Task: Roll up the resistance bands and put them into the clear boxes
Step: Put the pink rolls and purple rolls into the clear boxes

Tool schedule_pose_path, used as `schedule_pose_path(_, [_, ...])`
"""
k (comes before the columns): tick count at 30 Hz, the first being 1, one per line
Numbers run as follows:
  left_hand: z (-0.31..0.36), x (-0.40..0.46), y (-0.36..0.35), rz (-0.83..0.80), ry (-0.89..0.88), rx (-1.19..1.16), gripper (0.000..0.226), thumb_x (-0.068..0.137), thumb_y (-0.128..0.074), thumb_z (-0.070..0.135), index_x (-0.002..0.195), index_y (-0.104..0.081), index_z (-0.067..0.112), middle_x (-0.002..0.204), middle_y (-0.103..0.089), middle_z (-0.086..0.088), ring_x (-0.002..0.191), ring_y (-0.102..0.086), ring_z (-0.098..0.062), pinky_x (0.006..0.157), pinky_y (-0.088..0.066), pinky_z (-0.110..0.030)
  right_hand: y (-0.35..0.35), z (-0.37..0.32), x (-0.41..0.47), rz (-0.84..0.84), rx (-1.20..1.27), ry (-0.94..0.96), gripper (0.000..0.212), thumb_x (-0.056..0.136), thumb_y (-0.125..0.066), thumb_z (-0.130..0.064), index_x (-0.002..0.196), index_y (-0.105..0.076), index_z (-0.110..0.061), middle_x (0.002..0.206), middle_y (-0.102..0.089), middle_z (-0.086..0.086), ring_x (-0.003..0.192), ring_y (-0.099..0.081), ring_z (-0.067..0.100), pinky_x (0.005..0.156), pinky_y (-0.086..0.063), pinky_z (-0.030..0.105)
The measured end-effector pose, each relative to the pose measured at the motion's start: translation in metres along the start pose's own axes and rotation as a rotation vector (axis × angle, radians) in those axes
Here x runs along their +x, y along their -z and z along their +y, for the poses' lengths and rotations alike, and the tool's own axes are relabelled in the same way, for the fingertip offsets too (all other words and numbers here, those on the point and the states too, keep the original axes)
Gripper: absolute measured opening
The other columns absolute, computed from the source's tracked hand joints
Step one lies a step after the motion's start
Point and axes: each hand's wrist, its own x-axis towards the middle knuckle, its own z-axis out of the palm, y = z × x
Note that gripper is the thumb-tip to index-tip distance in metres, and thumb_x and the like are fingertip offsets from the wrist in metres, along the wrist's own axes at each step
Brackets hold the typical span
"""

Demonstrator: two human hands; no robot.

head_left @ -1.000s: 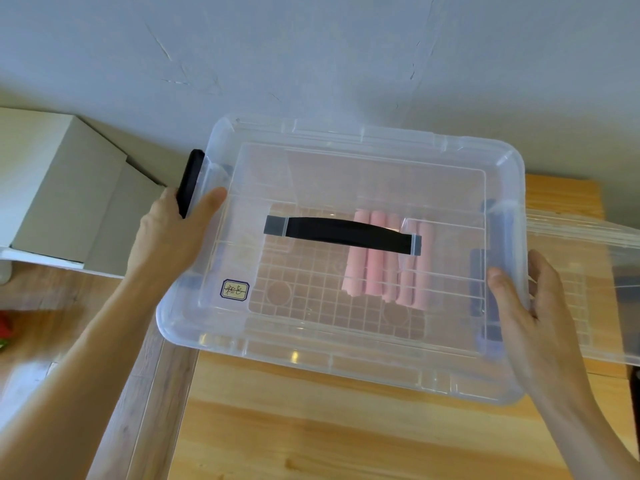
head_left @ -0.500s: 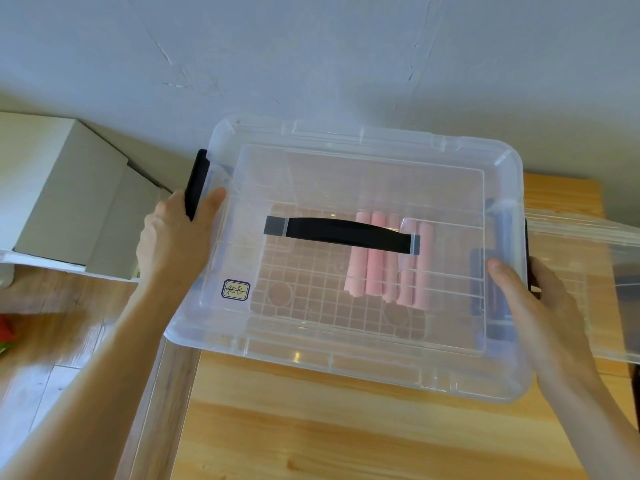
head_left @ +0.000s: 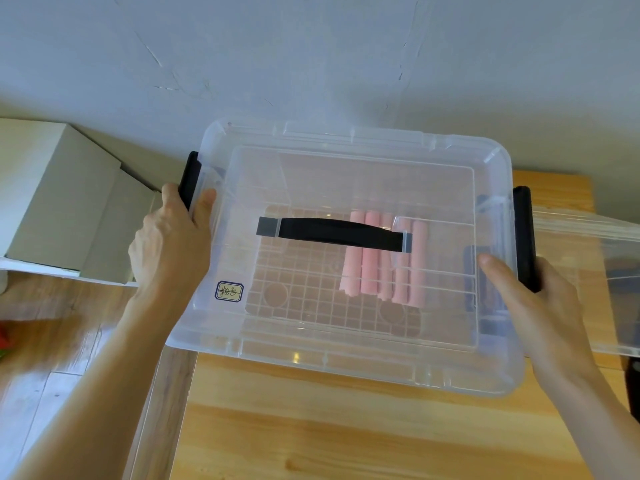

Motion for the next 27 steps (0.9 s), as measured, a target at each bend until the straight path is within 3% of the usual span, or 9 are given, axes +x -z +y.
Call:
schedule_pose_path(4, [-0.001, 0.000, -0.001, 0.001, 0.007, -0.006, 0.053, 0.103, -0.029, 0.049, 0.118, -0.043, 0.001, 0.083, -0.046, -0.020, 0.076, -0.040, -0.034, 0.067, -0.030, -0.046, -0.004, 0.001, -0.002, 0.002, -0.014, 0.039, 0.019, 0.093, -0.061, -0.039, 0.106, -0.063, -0.024, 0.090, -0.065, -0.009, 0.074, -0.061, -0.004, 0.065, -0.041, 0.023])
schedule_pose_path(10, [-0.002, 0.002, -0.002, -0.014, 0.016, -0.018, 0.053, 0.103, -0.029, 0.050, 0.119, -0.043, 0.002, 0.093, -0.056, -0.027, 0.077, -0.042, -0.034, 0.068, -0.031, -0.046, -0.005, 0.002, -0.001, 0.013, -0.056, 0.084, 0.015, 0.096, -0.058, -0.034, 0.104, -0.060, -0.021, 0.088, -0.062, -0.011, 0.068, -0.056, -0.017, 0.062, -0.038, 0.014])
schedule_pose_path(15, [-0.003, 0.001, -0.002, -0.014, 0.014, -0.008, 0.053, 0.102, -0.029, 0.050, 0.121, -0.043, 0.002, 0.086, -0.048, -0.019, 0.077, -0.042, -0.035, 0.067, -0.032, -0.046, -0.009, 0.005, 0.002, 0.053, -0.116, 0.104, 0.025, 0.098, -0.055, -0.033, 0.100, -0.061, -0.009, 0.082, -0.061, -0.001, 0.065, -0.056, -0.001, 0.052, -0.038, 0.007])
schedule_pose_path(20, [-0.002, 0.002, -0.002, -0.018, 0.015, 0.004, 0.053, 0.102, -0.029, 0.051, 0.120, -0.042, 0.003, 0.083, -0.046, -0.018, 0.076, -0.043, -0.035, 0.067, -0.033, -0.047, -0.009, 0.006, 0.002, 0.056, -0.110, 0.108, 0.027, 0.099, -0.054, -0.033, 0.098, -0.060, -0.007, 0.080, -0.060, 0.001, 0.062, -0.056, -0.003, 0.050, -0.039, 0.008])
schedule_pose_path(27, [-0.006, 0.003, -0.002, -0.014, 0.015, 0.003, 0.055, 0.102, -0.028, 0.053, 0.120, -0.042, 0.003, 0.086, -0.050, -0.021, 0.078, -0.047, -0.038, 0.068, -0.034, -0.047, -0.014, 0.002, -0.001, 0.047, -0.131, 0.160, 0.034, 0.100, -0.051, -0.029, 0.080, -0.050, -0.002, 0.063, -0.046, 0.008, 0.047, -0.044, 0.005, 0.042, -0.035, 0.012])
